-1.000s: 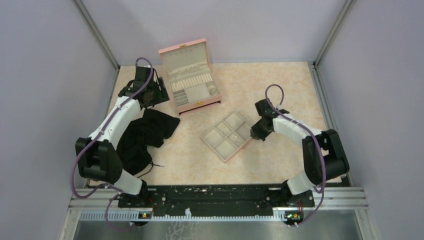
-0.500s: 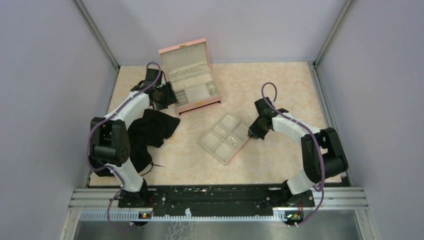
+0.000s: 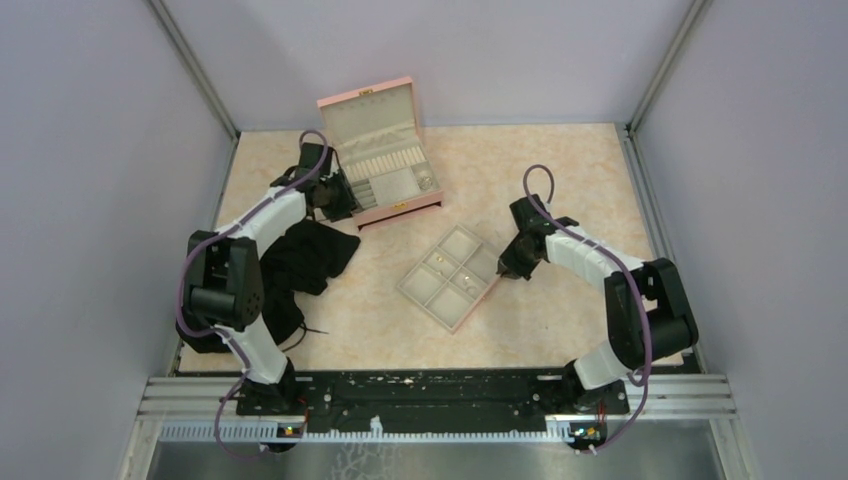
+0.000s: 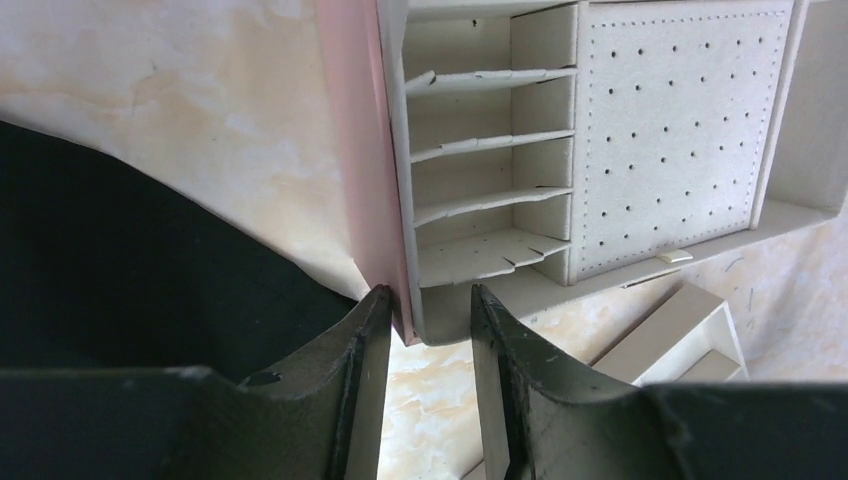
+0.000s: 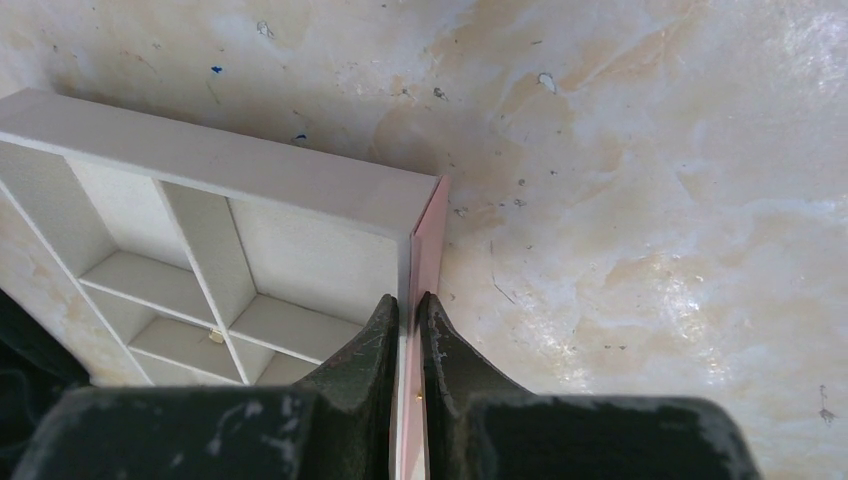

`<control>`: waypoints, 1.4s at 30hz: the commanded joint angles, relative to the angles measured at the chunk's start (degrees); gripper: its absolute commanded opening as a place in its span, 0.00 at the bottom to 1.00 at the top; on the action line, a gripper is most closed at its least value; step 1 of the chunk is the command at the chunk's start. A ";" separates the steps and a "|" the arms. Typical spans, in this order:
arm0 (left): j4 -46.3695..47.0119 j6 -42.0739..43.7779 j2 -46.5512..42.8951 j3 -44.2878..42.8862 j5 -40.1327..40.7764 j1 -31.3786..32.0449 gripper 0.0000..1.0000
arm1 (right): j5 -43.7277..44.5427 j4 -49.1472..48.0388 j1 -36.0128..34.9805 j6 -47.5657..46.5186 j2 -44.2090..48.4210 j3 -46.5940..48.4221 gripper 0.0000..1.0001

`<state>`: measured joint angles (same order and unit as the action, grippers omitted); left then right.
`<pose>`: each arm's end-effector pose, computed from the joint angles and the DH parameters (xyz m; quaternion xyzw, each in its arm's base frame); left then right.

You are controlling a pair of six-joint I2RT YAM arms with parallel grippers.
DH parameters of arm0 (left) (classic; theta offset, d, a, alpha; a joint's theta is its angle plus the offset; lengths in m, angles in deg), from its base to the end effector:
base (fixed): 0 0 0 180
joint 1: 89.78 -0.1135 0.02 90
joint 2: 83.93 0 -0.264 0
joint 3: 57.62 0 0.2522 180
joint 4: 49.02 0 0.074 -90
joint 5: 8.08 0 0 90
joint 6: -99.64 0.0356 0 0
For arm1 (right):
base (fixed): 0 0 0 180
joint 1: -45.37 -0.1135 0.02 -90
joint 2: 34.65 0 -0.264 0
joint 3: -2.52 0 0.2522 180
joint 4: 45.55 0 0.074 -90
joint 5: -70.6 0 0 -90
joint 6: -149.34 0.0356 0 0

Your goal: Organize the mixed jewelry

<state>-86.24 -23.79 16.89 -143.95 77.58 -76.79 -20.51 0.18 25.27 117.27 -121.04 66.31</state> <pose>0.3712 -0.0884 0.2238 -0.1553 0.9312 -0.1620 0.2871 0.2596 0.0957 0.1782 0.3166 0.9297 0.1257 0.1401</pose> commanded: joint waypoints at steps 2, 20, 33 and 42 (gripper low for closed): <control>1.95 -1.46 0.55 0.19 -2.49 4.60 0.41 | 0.93 0.51 0.10 -2.22 2.89 2.78 0.00; -7.38 1.89 -7.11 -4.33 1.73 16.36 0.65 | 4.41 1.36 1.66 -7.77 2.67 8.17 0.00; -13.27 5.47 -15.46 -10.30 8.90 15.13 0.68 | -5.14 2.60 7.85 -14.05 -9.82 18.21 0.00; -14.24 6.61 -16.88 -10.20 10.53 12.64 0.69 | -9.00 2.38 9.77 -14.16 -14.96 20.97 0.00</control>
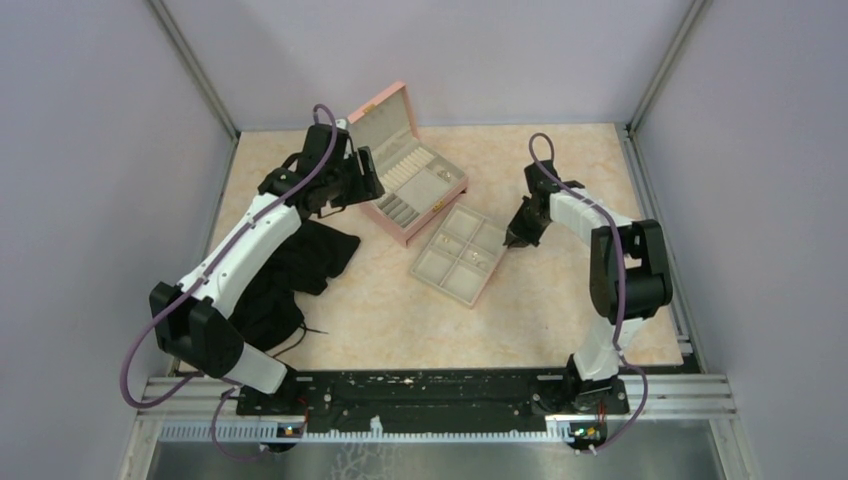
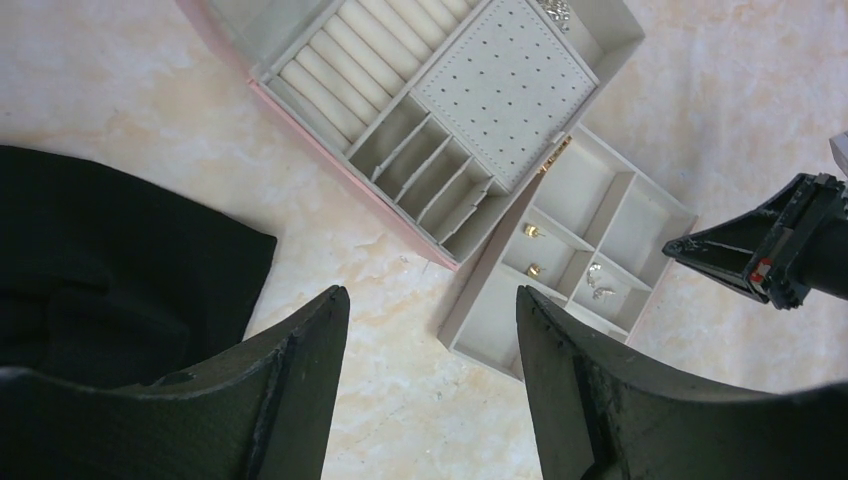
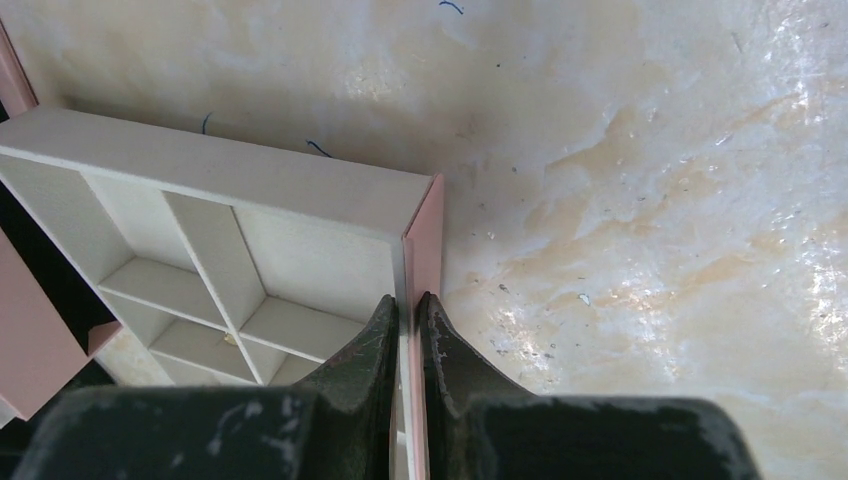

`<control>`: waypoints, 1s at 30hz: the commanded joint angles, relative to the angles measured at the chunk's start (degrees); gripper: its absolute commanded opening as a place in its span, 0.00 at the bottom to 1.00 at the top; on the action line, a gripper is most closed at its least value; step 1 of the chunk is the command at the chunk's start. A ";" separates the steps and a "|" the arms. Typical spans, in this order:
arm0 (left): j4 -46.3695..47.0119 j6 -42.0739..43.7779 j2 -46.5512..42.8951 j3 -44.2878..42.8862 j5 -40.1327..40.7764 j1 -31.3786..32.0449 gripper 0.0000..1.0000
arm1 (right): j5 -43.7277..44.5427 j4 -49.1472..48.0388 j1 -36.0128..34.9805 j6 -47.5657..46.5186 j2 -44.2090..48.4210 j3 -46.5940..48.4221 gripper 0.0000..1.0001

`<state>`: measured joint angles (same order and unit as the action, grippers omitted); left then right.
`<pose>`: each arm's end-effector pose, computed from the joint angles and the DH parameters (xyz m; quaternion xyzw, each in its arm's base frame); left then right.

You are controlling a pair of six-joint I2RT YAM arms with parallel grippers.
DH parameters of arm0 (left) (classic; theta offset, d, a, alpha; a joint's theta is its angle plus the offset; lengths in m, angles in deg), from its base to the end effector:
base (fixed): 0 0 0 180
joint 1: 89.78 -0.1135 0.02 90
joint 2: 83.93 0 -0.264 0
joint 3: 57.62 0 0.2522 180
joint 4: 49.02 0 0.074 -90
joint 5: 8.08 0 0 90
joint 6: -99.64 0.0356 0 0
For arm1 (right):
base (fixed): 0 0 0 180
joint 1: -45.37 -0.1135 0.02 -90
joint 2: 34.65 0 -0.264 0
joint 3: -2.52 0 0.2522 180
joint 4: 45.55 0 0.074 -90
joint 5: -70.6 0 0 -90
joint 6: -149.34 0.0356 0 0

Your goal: Organize the mixed jewelry

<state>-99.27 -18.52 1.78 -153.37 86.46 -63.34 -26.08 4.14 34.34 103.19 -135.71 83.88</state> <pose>0.2987 -0.1454 0.3500 -0.0303 0.9060 -0.1610 0.3903 0.3394 0.0704 0.1852 0.2675 0.9451 0.1332 0.1321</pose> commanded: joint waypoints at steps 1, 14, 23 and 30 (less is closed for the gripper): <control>-1.15 1.21 -1.89 -0.55 1.70 -0.98 0.69 | -3.57 -1.98 0.93 0.12 -0.63 3.34 0.00; -0.80 1.27 -1.27 -0.10 1.23 -1.39 0.69 | -5.93 -4.18 3.51 1.53 -4.74 6.75 0.00; -0.36 0.84 -1.62 1.29 1.42 -1.54 0.69 | -7.62 -5.51 4.93 1.97 -7.02 9.22 0.00; -0.25 0.49 -1.60 2.02 1.56 -1.48 0.69 | -12.02 -8.41 5.72 4.49 -8.39 10.11 0.00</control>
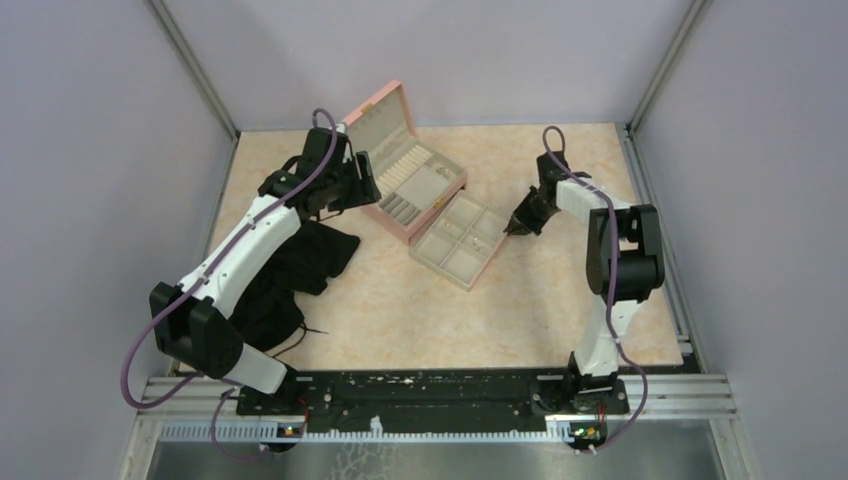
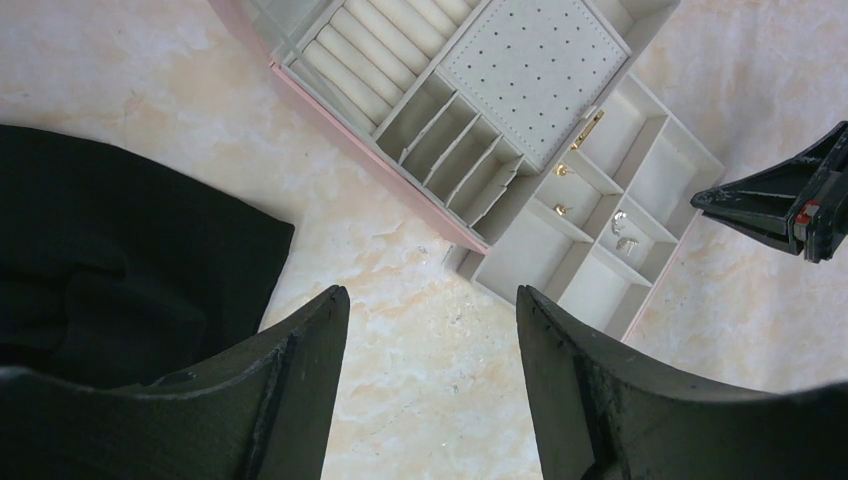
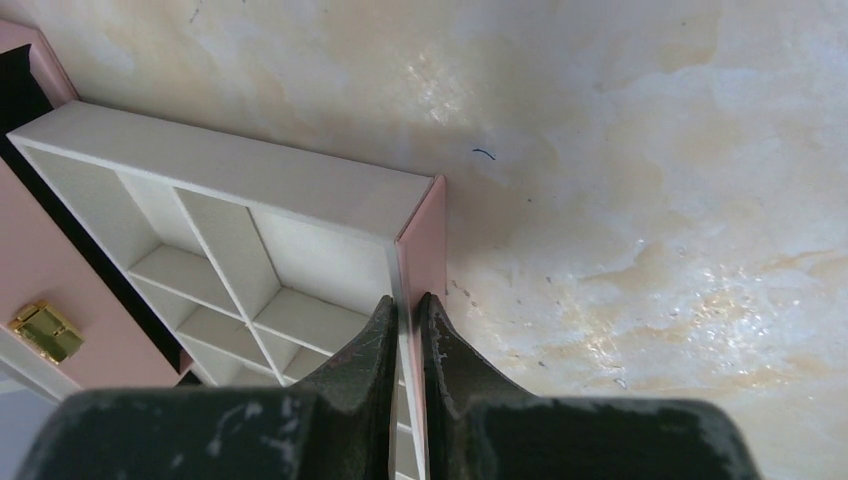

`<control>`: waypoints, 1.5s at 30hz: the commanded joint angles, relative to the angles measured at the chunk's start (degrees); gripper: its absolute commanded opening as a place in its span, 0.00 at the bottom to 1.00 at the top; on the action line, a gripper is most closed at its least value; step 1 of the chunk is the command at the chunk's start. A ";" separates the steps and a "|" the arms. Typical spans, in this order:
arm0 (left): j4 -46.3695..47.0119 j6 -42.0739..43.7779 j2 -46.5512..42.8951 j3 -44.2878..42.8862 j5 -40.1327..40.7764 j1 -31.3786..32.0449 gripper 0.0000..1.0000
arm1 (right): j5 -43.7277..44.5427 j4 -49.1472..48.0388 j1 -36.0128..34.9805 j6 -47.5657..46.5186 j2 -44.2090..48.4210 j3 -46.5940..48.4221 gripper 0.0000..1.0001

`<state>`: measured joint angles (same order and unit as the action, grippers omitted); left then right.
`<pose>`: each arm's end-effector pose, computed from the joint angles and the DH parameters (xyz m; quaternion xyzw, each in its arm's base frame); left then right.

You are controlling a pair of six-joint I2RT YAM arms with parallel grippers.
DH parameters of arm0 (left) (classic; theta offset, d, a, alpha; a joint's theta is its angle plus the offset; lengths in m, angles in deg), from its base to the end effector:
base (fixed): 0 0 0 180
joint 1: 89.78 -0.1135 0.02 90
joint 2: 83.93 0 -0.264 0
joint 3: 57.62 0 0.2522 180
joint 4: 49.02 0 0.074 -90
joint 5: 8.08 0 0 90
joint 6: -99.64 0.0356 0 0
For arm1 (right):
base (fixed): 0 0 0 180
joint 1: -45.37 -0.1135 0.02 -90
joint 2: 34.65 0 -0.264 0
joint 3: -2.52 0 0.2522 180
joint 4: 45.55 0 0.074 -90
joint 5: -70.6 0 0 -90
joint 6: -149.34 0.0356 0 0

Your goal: Organize the mixed jewelry

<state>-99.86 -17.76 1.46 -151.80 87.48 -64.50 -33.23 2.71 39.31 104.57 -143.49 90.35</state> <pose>0.2992 -0.1375 0.3419 -0.0366 0.9121 -0.1404 0.3834 0.3761 0.0485 0.1714 0.3069 0.9273 0.1841 0.1098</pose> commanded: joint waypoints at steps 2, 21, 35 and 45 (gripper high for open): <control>0.34 -0.29 -1.35 0.48 0.65 -0.36 0.69 | -5.65 -7.48 1.03 3.78 -1.01 3.88 0.00; 0.61 -0.46 -1.71 1.44 0.96 -0.45 0.69 | -4.91 -6.16 1.77 1.75 -2.90 8.44 0.00; 0.74 -0.63 -2.85 2.82 0.86 -0.50 0.69 | -6.56 -8.47 3.34 3.54 -2.07 5.90 0.00; 1.30 -0.99 -3.03 3.86 -0.01 -0.49 0.69 | -8.73 -13.22 1.81 8.15 -2.29 4.50 0.00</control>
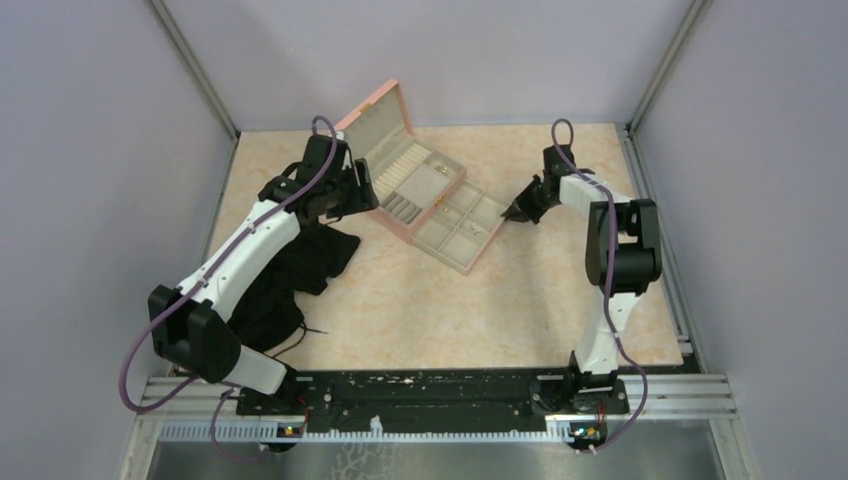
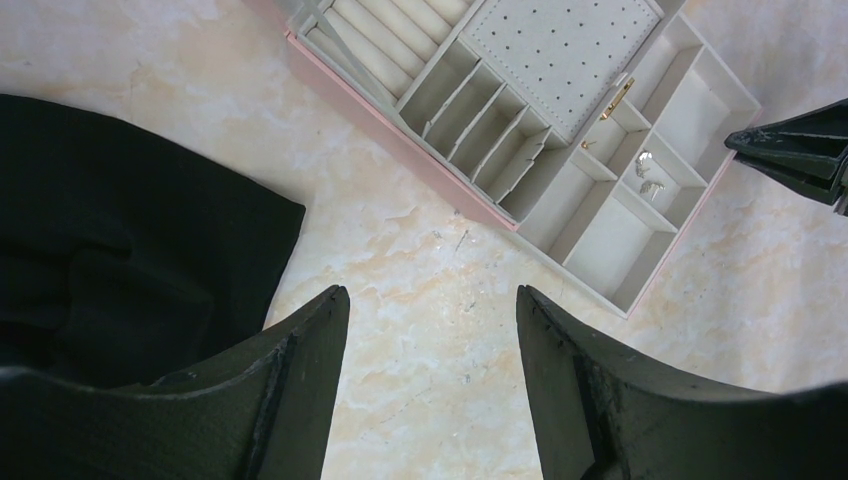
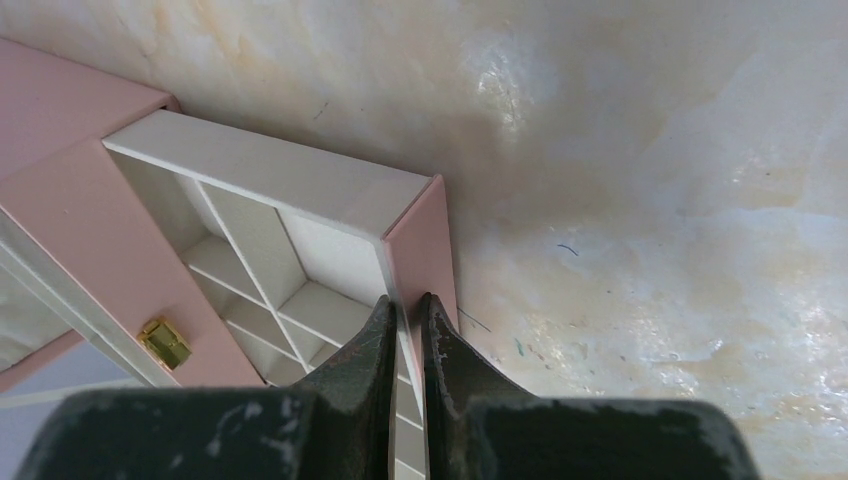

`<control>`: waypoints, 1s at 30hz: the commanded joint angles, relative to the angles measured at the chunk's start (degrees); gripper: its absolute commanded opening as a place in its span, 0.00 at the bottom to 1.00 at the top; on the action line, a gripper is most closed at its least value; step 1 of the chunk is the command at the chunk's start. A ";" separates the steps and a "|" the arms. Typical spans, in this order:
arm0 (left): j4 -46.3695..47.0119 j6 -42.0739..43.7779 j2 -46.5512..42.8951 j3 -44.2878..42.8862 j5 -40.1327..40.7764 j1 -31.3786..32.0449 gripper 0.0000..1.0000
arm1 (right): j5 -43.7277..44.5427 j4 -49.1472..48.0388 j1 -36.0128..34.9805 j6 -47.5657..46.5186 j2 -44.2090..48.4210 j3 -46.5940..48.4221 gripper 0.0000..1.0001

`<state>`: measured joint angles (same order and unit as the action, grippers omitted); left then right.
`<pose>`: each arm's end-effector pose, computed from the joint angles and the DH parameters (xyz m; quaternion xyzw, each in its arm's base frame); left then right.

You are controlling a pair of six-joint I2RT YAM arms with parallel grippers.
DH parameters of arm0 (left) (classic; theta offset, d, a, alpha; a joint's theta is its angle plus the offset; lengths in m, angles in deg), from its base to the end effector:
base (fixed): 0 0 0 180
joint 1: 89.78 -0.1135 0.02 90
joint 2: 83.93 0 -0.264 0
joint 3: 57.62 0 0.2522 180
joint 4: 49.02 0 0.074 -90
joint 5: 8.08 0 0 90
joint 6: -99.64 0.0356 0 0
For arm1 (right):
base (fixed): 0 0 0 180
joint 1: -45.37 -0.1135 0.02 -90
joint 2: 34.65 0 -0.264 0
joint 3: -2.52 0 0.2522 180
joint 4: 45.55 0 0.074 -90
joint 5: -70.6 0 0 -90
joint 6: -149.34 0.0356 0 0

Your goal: Organize the mixed jewelry

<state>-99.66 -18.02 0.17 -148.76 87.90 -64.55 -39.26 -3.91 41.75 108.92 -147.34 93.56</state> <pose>0.2932 -0.1341 0.3316 -0.0400 0.9172 -0.1323 0.3736 0.4030 0.0376 0.1680 0.3375 0.8979 0.2519 0.1283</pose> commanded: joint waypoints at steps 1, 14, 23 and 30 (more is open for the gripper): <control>1.13 -0.79 -1.78 0.95 -0.44 -0.45 0.69 | -2.65 -7.07 -0.87 4.28 1.51 1.30 0.00; 1.42 -1.10 -2.80 1.81 -0.95 -0.45 0.69 | -1.17 -12.23 -5.00 10.02 -0.07 2.86 0.00; 0.44 -0.17 -2.16 -1.02 -0.54 -0.64 0.70 | -3.20 -15.16 -7.18 5.82 -1.37 8.61 0.46; -1.98 2.05 -0.11 -8.38 -0.24 -4.28 0.73 | 1.06 -15.09 -3.06 3.74 6.48 -2.34 0.42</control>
<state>-100.47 -18.04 -0.86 -151.32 87.27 -66.38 -40.46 -16.52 36.01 113.84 -148.06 97.41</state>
